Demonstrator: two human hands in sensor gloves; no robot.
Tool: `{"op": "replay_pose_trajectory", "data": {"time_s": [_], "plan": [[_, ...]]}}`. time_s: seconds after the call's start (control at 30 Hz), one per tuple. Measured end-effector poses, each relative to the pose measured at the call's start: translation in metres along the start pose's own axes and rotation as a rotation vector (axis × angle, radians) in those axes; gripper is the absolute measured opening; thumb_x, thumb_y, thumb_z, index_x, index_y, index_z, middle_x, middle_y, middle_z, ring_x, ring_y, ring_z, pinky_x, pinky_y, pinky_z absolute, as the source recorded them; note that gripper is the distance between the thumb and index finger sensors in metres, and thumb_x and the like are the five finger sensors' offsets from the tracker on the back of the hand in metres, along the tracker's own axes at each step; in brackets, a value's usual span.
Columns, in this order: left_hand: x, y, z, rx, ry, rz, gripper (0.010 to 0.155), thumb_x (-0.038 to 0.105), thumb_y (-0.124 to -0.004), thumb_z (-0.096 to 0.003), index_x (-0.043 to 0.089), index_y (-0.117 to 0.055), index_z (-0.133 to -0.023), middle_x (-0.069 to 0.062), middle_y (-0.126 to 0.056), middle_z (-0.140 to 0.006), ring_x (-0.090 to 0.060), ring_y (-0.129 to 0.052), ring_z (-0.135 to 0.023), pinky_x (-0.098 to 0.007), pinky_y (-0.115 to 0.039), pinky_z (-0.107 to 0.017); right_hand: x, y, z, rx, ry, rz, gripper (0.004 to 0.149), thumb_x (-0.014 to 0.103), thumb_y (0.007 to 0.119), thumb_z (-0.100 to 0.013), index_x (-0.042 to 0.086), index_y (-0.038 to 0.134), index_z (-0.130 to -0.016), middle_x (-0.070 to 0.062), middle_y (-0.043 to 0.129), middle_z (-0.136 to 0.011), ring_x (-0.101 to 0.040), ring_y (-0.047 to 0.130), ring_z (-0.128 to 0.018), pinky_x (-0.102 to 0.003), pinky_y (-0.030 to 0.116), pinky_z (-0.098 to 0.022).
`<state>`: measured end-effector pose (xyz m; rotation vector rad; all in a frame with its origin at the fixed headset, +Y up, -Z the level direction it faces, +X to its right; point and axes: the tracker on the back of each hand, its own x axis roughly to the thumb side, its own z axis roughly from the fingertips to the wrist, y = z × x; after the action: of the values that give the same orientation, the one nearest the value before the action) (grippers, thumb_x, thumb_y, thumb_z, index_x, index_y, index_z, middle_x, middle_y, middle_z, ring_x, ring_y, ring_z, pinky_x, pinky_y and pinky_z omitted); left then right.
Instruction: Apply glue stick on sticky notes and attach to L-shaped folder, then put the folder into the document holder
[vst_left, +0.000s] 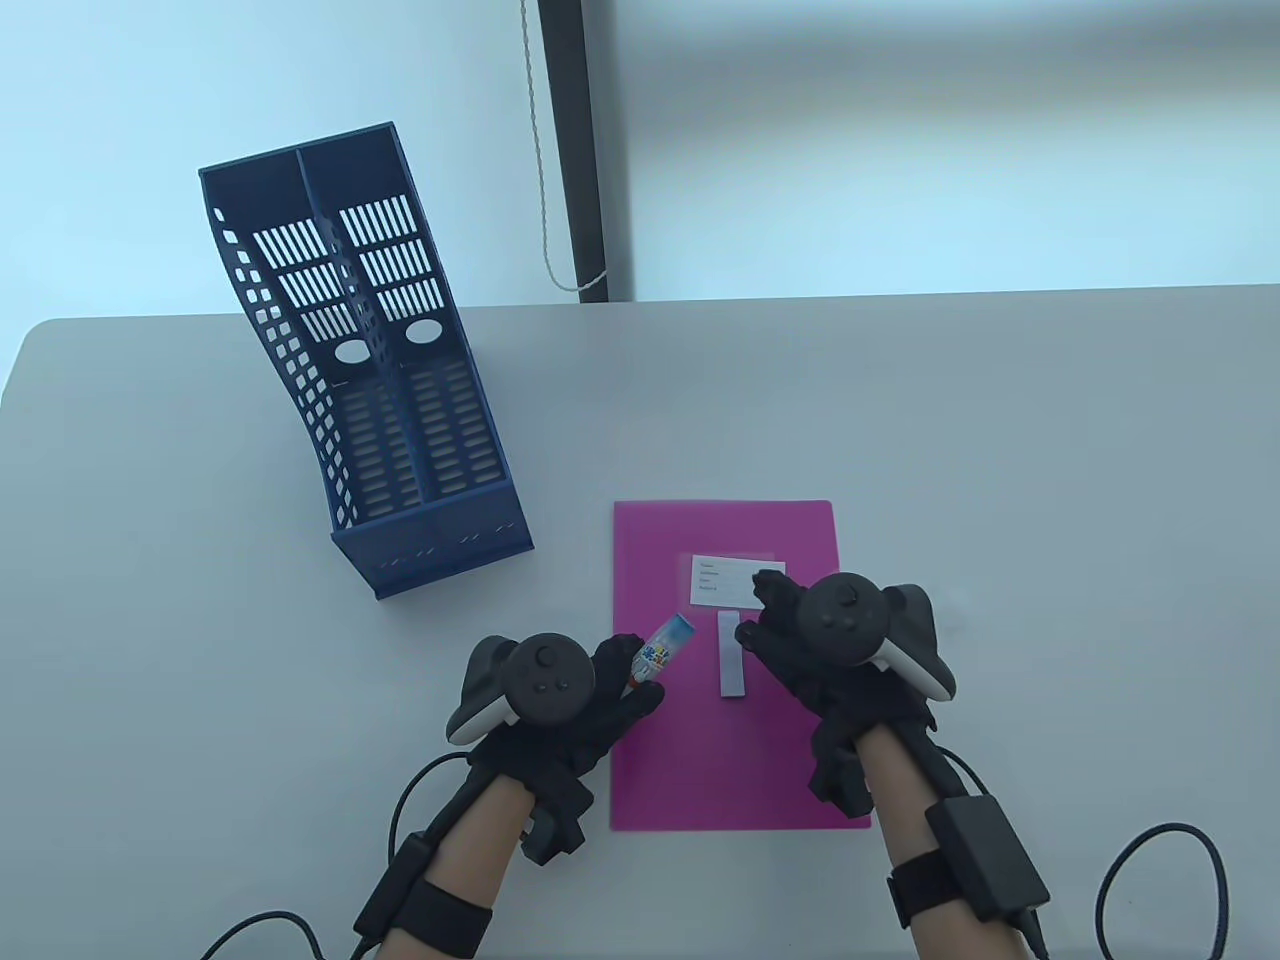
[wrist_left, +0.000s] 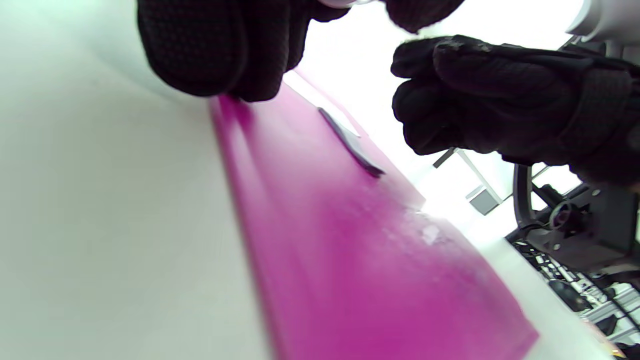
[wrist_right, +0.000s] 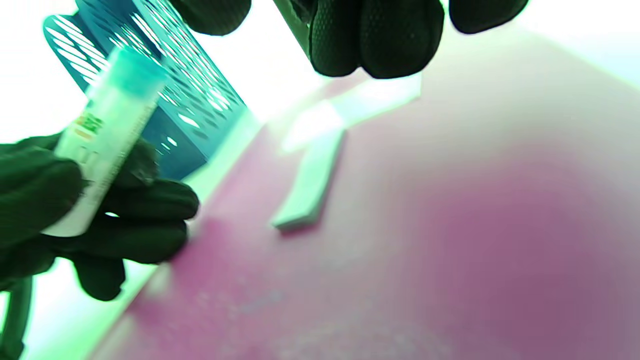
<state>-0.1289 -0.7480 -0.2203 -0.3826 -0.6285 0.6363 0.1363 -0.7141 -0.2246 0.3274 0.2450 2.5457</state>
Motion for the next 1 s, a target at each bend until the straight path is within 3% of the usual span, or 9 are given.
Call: {"op": "replay_pose_trajectory", "data": {"time_s": [0.1,0.2,0.37,0.43,0.5,0.6,0.9,1.0], "plan": [[0.014,0.009,0.005,0.071,-0.09,0.068,0.064,0.038,-0.056,-0.0634,-0.006,-0.032,-0.104,-0.033,-0.061,-0.106,-0.043,-0.08,-0.086,-0.05,-0.076,-0.056,0.006,-0.003,0.02,-0.091,-0.092,-0.083,0.073,0.044,0.063,-0.064,0.003,0.032,-0.116,-0.023,0.064,-0.109,-0.045,0.067,-0.095,-0.068,0.049,-0.07],[0.033,0.01,0.005,0.059,-0.181,0.219,0.064,0.036,-0.056,-0.0639,-0.002,-0.026,-0.105,-0.031,-0.054,-0.109,-0.043,-0.077,-0.09,-0.054,-0.072,-0.059,0.011,0.0,0.04,-0.126,-0.189,-0.255,0.079,0.05,0.064,-0.063,0.003,0.03,-0.117,-0.027,0.051,-0.118,-0.053,0.05,-0.105,-0.072,0.039,-0.071],[0.069,-0.013,-0.005,0.001,-0.246,0.183,0.062,0.037,-0.06,-0.063,0.011,-0.027,-0.109,-0.025,-0.062,-0.105,-0.035,-0.084,-0.084,-0.05,-0.074,-0.057,0.011,0.016,0.061,-0.118,-0.287,-0.578,0.082,0.053,0.069,-0.061,0.008,0.033,-0.119,-0.026,0.038,-0.124,-0.055,0.027,-0.109,-0.074,0.025,-0.07],[0.081,-0.026,-0.009,-0.009,-0.271,0.171,0.062,0.037,-0.061,-0.0626,0.01,-0.029,-0.108,-0.023,-0.065,-0.103,-0.033,-0.086,-0.081,-0.049,-0.075,-0.056,0.006,0.023,0.067,-0.143,-0.279,-0.658,0.076,0.049,0.071,-0.061,0.011,0.037,-0.118,-0.023,0.042,-0.124,-0.053,0.03,-0.11,-0.073,0.026,-0.07],[0.084,-0.032,-0.01,0.043,-0.272,0.191,0.061,0.037,-0.063,-0.0616,0.006,-0.036,-0.107,-0.021,-0.072,-0.099,-0.031,-0.091,-0.075,-0.047,-0.078,-0.053,-0.001,0.025,0.071,-0.22,-0.267,-0.708,0.067,0.047,0.074,-0.059,0.016,0.05,-0.113,-0.018,0.053,-0.12,-0.05,0.036,-0.109,-0.073,0.031,-0.069],[0.081,-0.039,-0.009,0.117,-0.242,0.259,0.064,0.04,-0.068,-0.0599,-0.002,-0.046,-0.103,-0.022,-0.078,-0.094,-0.031,-0.095,-0.071,-0.045,-0.08,-0.05,-0.006,0.025,0.075,-0.224,-0.272,-0.789,0.057,0.045,0.076,-0.059,0.021,0.058,-0.108,-0.013,0.059,-0.116,-0.048,0.039,-0.109,-0.072,0.033,-0.069],[0.065,-0.047,-0.004,0.316,-0.305,0.526,0.064,0.04,-0.077,-0.0544,0.0,-0.054,-0.098,-0.016,-0.088,-0.085,-0.021,-0.102,-0.061,-0.037,-0.087,-0.044,-0.011,0.029,0.078,-0.245,-0.267,-0.961,0.05,0.046,0.077,-0.059,0.027,0.063,-0.103,-0.006,0.072,-0.105,-0.038,0.055,-0.103,-0.069,0.039,-0.07],[0.065,-0.048,-0.004,0.35,-0.313,0.566,0.061,0.04,-0.074,-0.0554,-0.004,-0.059,-0.096,-0.016,-0.093,-0.079,-0.017,-0.105,-0.054,-0.032,-0.089,-0.039,-0.013,0.028,0.08,-0.262,-0.276,-0.979,0.05,0.045,0.078,-0.057,0.027,0.065,-0.101,-0.004,0.075,-0.104,-0.035,0.056,-0.103,-0.069,0.039,-0.071]]}}
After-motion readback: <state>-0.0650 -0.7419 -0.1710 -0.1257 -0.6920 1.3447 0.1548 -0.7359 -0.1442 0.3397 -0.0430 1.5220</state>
